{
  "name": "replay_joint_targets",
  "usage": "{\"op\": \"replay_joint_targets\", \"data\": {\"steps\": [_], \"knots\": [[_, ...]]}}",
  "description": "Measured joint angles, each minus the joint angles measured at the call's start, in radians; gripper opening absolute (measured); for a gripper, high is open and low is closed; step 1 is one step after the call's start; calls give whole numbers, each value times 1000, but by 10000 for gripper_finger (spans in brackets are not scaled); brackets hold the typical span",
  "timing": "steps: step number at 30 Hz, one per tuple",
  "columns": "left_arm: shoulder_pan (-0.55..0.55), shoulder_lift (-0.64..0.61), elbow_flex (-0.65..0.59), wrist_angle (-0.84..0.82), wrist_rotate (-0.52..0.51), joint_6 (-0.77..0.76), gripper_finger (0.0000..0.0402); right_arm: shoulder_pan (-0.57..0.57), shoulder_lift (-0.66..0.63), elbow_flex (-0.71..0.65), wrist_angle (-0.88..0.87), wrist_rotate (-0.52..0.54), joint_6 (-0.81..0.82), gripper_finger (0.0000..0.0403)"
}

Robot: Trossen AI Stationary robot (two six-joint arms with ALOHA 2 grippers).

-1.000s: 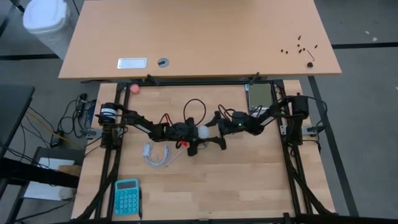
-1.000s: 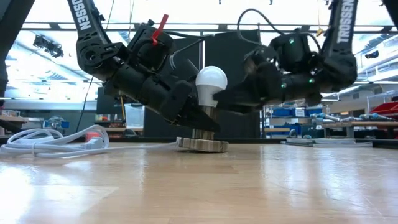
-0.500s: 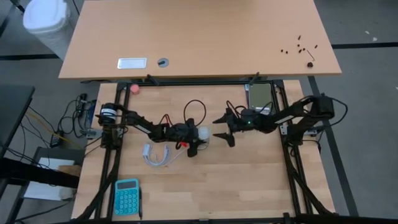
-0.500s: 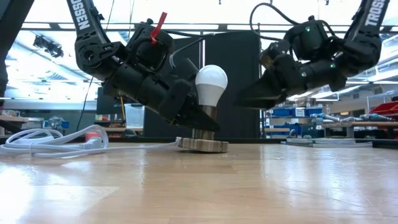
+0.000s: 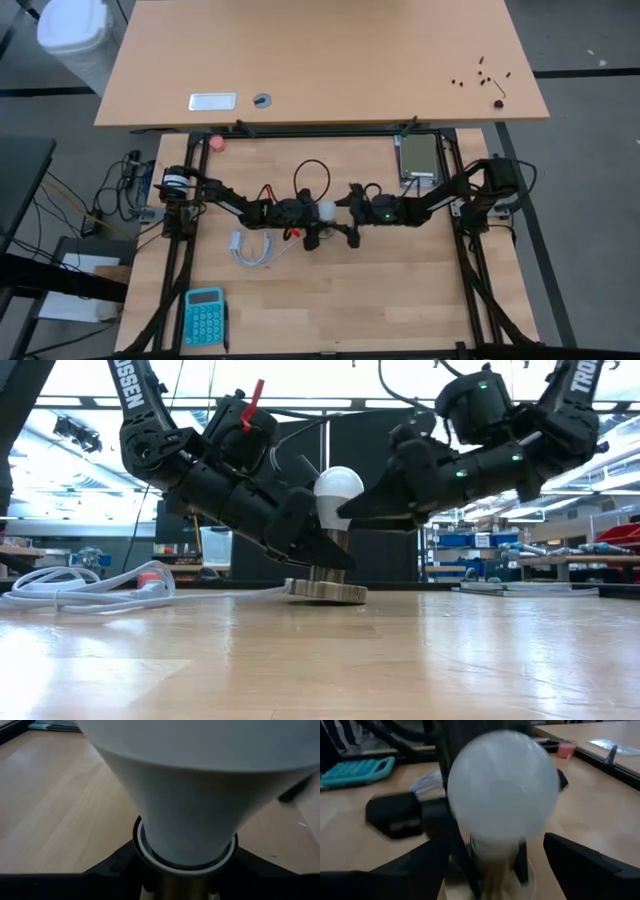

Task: Screw lightbulb
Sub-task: Insert the lightbulb into the lamp holder, then remove the lightbulb from the lamp

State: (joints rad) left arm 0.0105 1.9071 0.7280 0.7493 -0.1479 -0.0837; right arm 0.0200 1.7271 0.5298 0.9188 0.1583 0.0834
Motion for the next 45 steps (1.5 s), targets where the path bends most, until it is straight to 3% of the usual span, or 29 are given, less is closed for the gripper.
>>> {"op": "replay_joint_targets", "data": {"steps": [6,21,29,35,45], "knots": [[0,-1,1,-8,-8,-1,198,-10,53,47,7,9,-12,329],[0,-1,2,-8,1,6,200,-49,1,2,-29,-14,-27,329],[-4,-1,1,12,11,32,264,-42,0,2,-41,-38,-14,329],[-4,-79,1,-128,-11,94,305,-40,-45,-34,-77,-67,21,329],[-17,-307,-20,-448,-41,98,310,-23,-294,-137,-172,-73,57,322]]}}
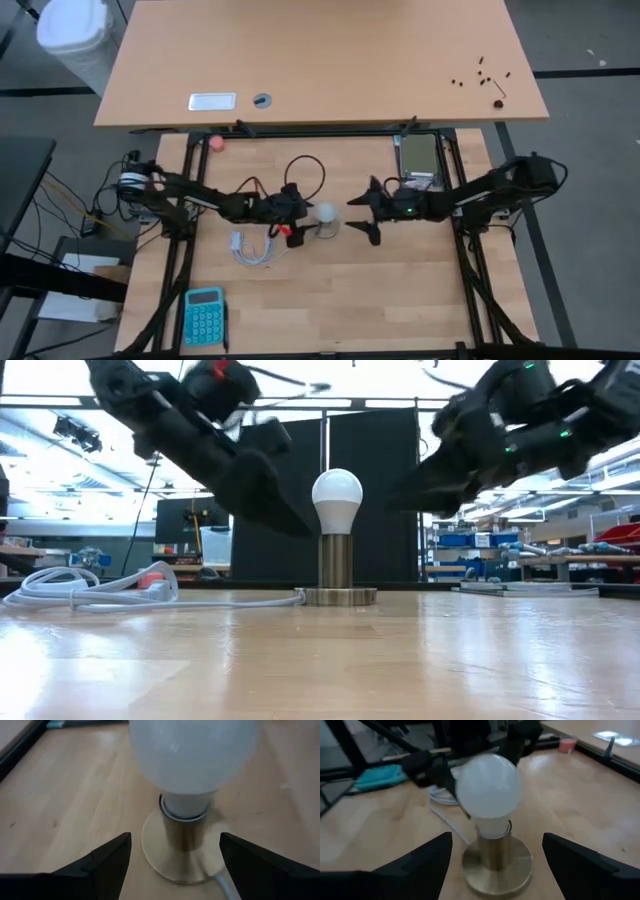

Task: Screw lightbulb
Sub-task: Remove the lightbulb from the lamp

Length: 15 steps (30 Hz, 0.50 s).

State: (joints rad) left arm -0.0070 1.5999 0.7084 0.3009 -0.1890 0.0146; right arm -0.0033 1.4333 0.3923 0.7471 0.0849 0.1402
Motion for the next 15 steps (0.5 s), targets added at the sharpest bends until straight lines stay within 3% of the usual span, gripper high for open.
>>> {"op": "replay_joint_targets", "data": {"steps": [4,8,15], "knots": [[-23,-128,-64,-31,-11,-50,310,19,-130,-53,-3,0,0,315],[-57,-251,-127,-95,-94,-99,310,43,-254,-109,-20,0,-17,309],[-133,-420,-260,-37,-195,-138,310,64,-499,-283,-4,1,-26,308]]}}
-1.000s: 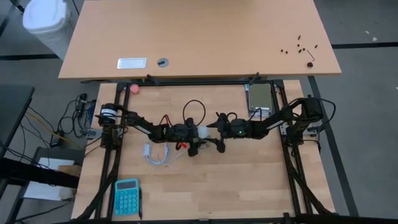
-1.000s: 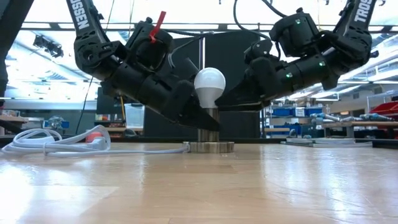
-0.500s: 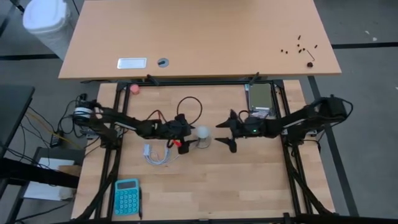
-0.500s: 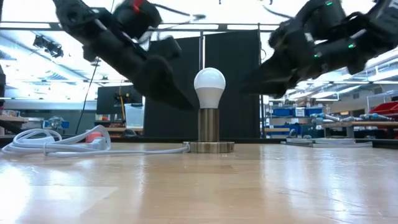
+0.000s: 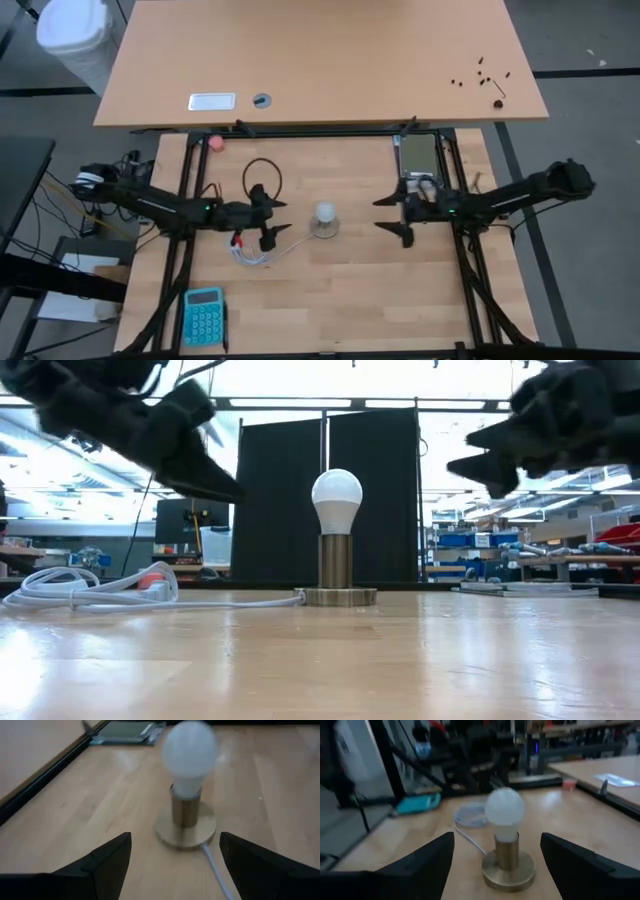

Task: Screw lightbulb
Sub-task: Remove the lightbulb from the lamp

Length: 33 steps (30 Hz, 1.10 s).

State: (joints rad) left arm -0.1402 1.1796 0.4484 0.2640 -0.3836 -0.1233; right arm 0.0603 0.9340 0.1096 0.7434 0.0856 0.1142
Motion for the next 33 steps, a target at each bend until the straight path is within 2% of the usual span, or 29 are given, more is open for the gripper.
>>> {"op": "replay_joint_targets", "data": {"steps": [4,8,11,15,18,27,33], "knots": [[-30,-63,-77,71,-20,-17,310,7,-98,-100,63,0,27,308],[-33,-78,-120,202,-17,-18,309,17,-127,-94,48,7,43,308],[-33,-77,-119,195,-15,-16,309,25,-131,-86,45,12,21,308],[-33,-42,-117,187,-14,-25,309,25,-117,-78,47,80,39,308],[-33,17,-116,213,-14,-38,309,25,-68,-67,41,131,52,308],[-30,281,-99,520,-16,68,309,25,133,27,117,134,32,308],[-30,398,-74,577,-16,72,309,30,275,77,161,140,102,308]]}}
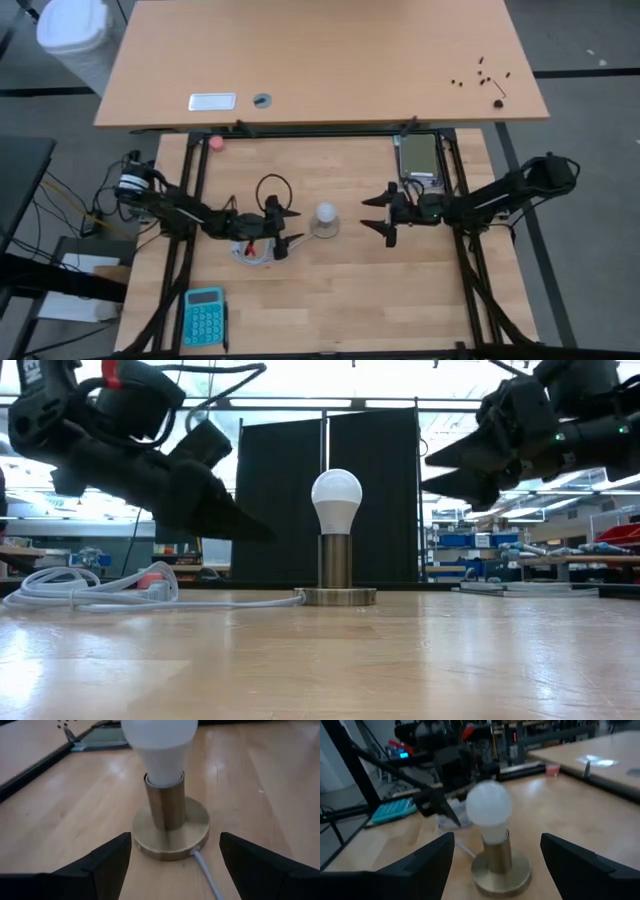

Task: Screw lightbulb
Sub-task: Remove the lightbulb from the lamp

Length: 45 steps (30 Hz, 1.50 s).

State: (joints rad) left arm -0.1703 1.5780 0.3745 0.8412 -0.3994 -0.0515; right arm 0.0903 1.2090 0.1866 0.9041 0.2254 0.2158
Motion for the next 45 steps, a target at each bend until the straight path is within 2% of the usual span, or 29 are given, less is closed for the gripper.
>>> {"op": "replay_joint_targets", "data": {"steps": [10,17,22,24,35,45], "knots": [[1,165,66,118,-9,-7,309,53,208,74,69,40,4,308],[15,231,109,134,-10,-17,309,125,299,106,80,238,21,308],[33,272,117,158,-9,-50,309,198,317,113,73,421,11,308],[38,282,127,165,-3,-55,309,211,324,118,75,450,4,308],[60,365,226,178,15,-5,309,220,362,123,80,465,28,308],[88,427,256,207,-1,-29,309,222,411,153,109,416,39,308]]}}
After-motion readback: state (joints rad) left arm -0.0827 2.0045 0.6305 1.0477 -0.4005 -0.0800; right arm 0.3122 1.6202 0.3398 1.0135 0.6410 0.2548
